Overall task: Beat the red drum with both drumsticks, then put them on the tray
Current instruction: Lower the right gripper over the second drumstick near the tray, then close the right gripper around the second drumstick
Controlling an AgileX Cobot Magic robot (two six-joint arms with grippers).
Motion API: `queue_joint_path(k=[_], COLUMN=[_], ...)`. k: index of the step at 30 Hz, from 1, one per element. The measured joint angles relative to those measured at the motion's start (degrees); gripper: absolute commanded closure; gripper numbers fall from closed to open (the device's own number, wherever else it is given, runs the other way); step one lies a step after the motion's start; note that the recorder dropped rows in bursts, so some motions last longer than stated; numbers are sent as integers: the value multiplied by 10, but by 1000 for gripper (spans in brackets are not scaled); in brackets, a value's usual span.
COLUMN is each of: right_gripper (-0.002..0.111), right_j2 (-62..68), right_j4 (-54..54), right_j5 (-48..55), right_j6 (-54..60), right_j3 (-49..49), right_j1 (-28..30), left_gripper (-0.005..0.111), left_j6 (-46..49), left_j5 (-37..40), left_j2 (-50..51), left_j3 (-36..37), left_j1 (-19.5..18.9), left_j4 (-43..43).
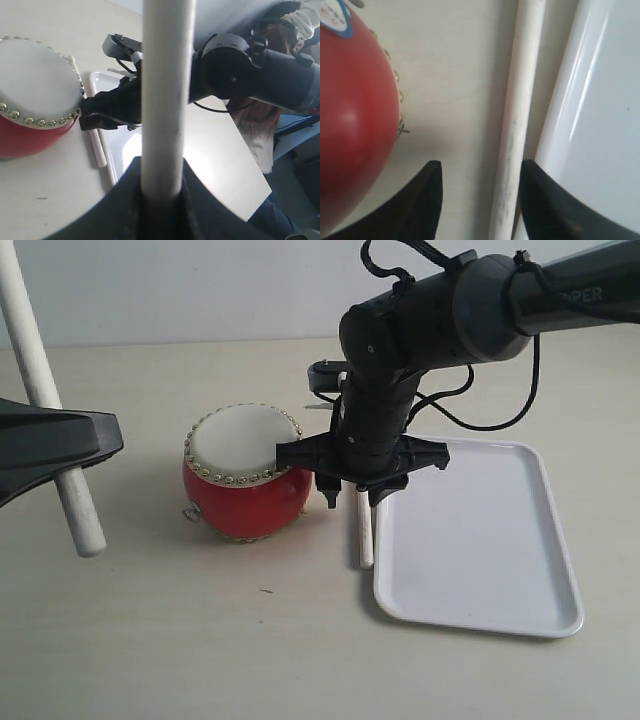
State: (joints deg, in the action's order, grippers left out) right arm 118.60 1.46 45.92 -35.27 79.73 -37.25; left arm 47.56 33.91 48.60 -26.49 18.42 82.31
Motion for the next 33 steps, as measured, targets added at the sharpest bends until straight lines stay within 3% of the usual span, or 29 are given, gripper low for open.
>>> queue_joint_path(k=[33], right_gripper=[62], right_j2=[-26], right_j4=[52], right_j5=[-2], right_j6=[34], right_j3=[-44], right_j1=[-26], left_gripper=[107], left_j6=[0], left_j5=[-55], left_j2=[0], left_j3=[0], left_j1=[0], left_j4=[4])
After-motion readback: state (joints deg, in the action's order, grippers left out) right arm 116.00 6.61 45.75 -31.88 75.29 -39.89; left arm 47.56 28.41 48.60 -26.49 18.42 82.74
